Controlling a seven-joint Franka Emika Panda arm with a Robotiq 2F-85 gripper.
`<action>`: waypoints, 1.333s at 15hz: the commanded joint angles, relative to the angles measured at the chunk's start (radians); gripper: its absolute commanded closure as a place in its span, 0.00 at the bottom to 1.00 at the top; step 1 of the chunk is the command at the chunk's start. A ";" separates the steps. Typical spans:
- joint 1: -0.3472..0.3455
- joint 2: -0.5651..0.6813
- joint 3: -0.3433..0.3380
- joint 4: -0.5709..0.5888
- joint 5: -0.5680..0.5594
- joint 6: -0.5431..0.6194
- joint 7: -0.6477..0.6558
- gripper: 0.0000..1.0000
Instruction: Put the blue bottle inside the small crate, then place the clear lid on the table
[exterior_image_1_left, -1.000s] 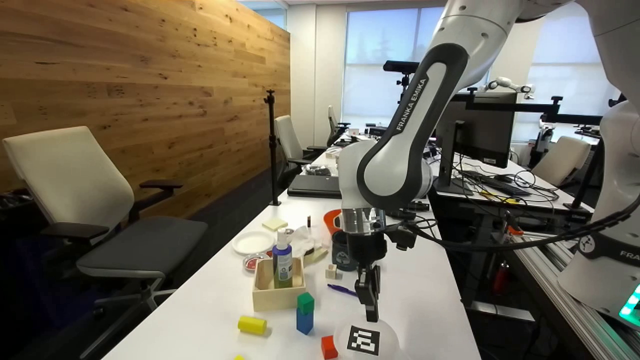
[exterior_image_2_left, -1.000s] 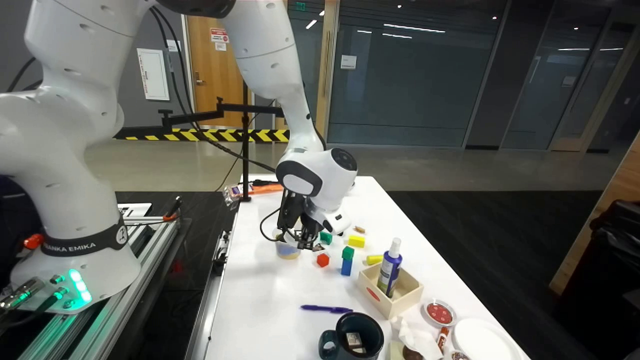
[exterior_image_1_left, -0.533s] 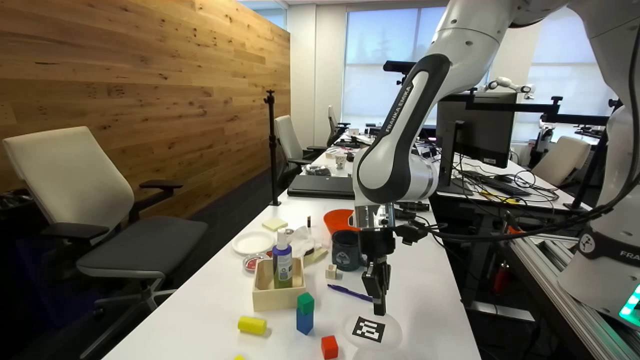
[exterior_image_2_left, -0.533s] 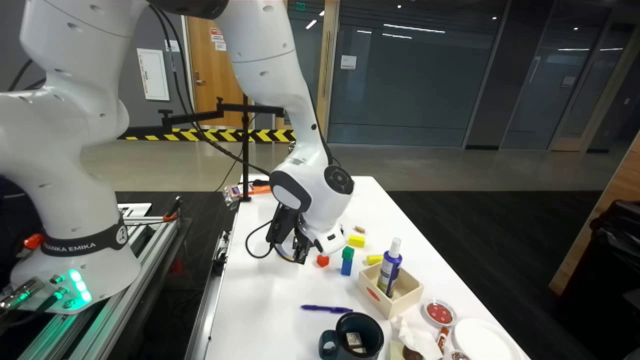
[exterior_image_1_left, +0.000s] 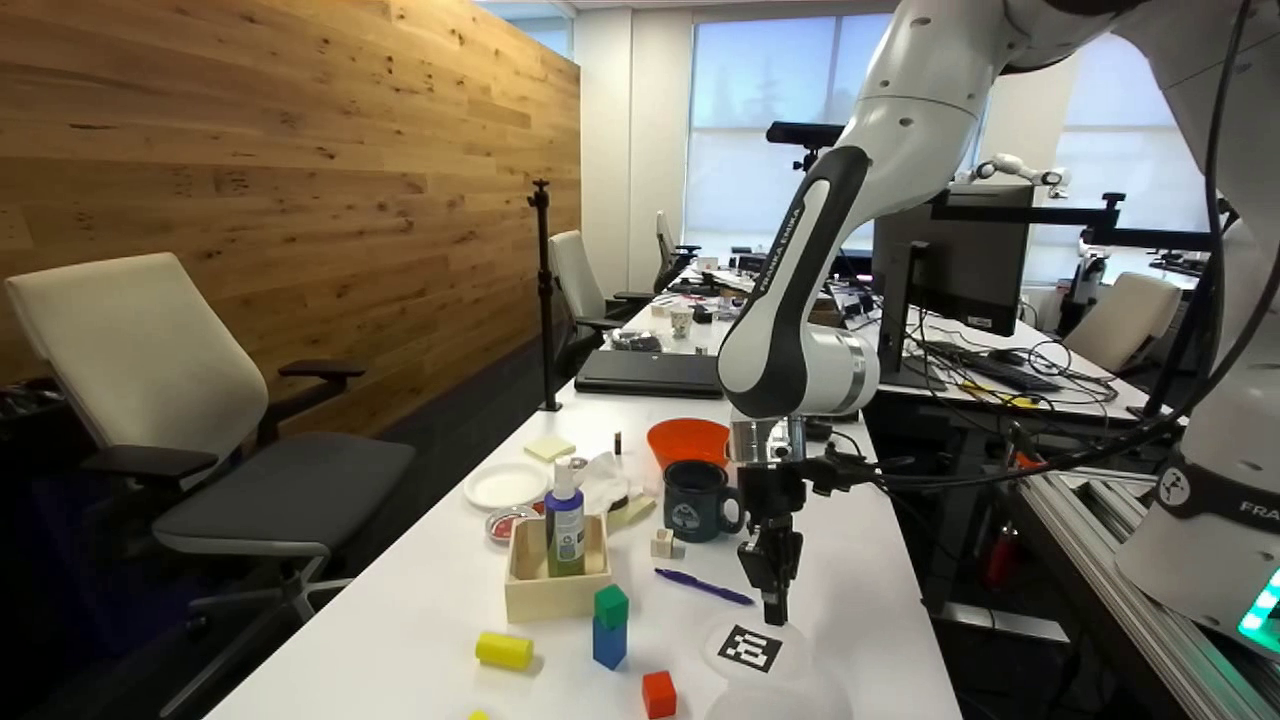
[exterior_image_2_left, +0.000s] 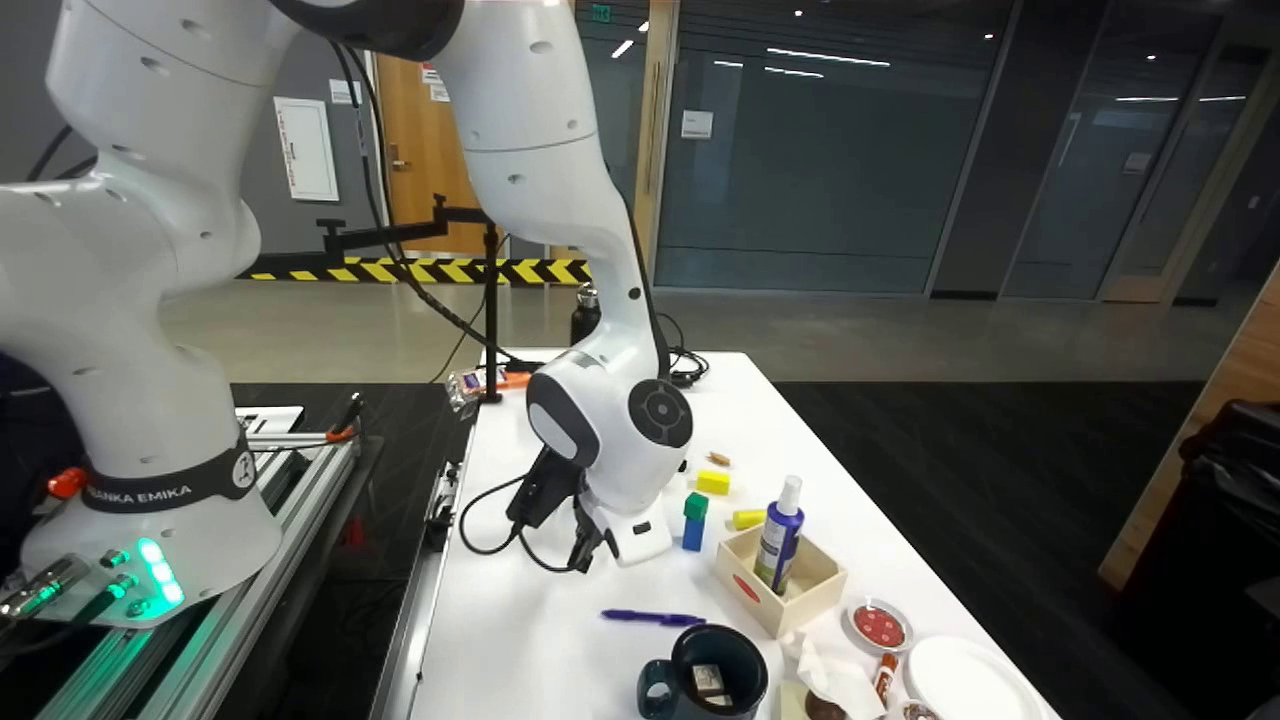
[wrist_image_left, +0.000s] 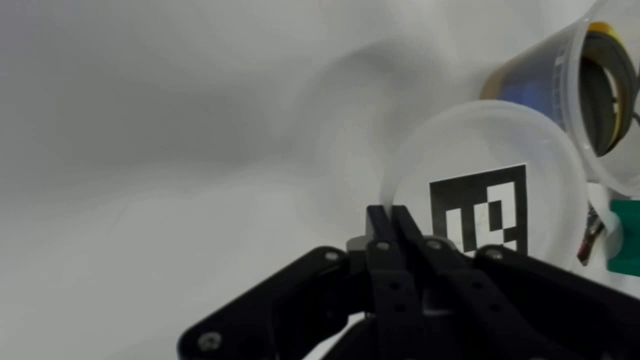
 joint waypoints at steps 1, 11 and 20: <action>0.059 0.021 -0.037 -0.009 0.011 0.078 0.073 0.99; 0.335 0.069 -0.188 -0.026 -0.173 0.350 0.432 0.70; 0.691 0.118 -0.379 0.058 -0.424 0.191 0.836 0.14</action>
